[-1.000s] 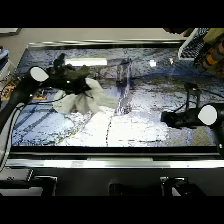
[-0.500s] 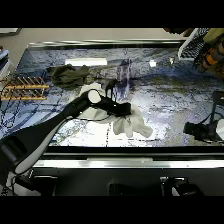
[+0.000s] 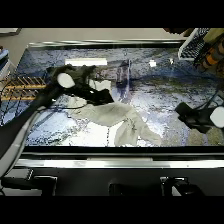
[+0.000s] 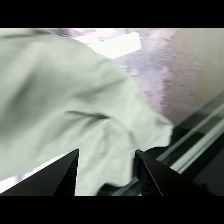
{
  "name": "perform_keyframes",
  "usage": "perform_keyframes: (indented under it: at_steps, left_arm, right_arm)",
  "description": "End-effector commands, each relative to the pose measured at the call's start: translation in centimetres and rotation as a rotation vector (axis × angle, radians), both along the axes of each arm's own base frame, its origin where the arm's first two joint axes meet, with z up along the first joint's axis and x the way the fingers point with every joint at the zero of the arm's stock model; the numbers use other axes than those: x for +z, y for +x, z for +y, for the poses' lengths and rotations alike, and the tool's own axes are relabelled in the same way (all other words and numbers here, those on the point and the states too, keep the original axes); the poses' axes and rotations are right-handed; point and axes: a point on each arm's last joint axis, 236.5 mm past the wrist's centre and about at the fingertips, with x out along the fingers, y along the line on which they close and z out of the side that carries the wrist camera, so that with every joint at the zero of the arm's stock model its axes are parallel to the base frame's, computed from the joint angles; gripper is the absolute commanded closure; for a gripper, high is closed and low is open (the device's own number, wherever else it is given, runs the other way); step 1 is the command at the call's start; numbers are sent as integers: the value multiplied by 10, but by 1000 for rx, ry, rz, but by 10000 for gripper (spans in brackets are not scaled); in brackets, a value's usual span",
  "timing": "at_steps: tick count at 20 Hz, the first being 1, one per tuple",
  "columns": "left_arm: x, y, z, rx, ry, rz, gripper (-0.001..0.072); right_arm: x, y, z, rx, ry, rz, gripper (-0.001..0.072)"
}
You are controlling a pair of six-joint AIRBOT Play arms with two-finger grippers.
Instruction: Fold the clothes and pants, and hang the long-sleeved shirts on hangers.
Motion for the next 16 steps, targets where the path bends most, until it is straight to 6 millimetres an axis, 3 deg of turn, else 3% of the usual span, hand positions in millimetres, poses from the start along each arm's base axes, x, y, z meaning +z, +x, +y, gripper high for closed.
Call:
perform_keyframes:
  at_steps: [1, 2, 3, 5, 7, 8, 12, 16]
  left_arm:
    - [28, 2, 112, 18, 248, -96, 291]
    - [36, 3, 143, 53, 307, -114, 291]
    - [43, 5, 171, 87, 356, -131, 292]
    - [52, 7, 215, 160, 418, -138, 292]
    - [53, 7, 241, 211, 431, -110, 292]
    - [52, 7, 250, 229, 434, -97, 292]
    - [49, 11, 269, 274, 438, -80, 293]
    - [48, 13, 274, 287, 450, -85, 292]
  right_arm:
    - [32, 64, 54, 119, 507, -163, 491]
    - [38, 69, 44, 172, 580, -198, 455]
    - [29, 61, 26, 226, 587, -180, 356]
    - [-13, 28, -18, 282, 483, -47, 337]
    - [-54, -2, -45, 313, 394, 55, 337]
    - [-71, -10, -46, 322, 396, 72, 337]
    - [-140, -49, -19, 345, 472, 147, 327]
    - [-171, -63, -1, 335, 508, 132, 327]
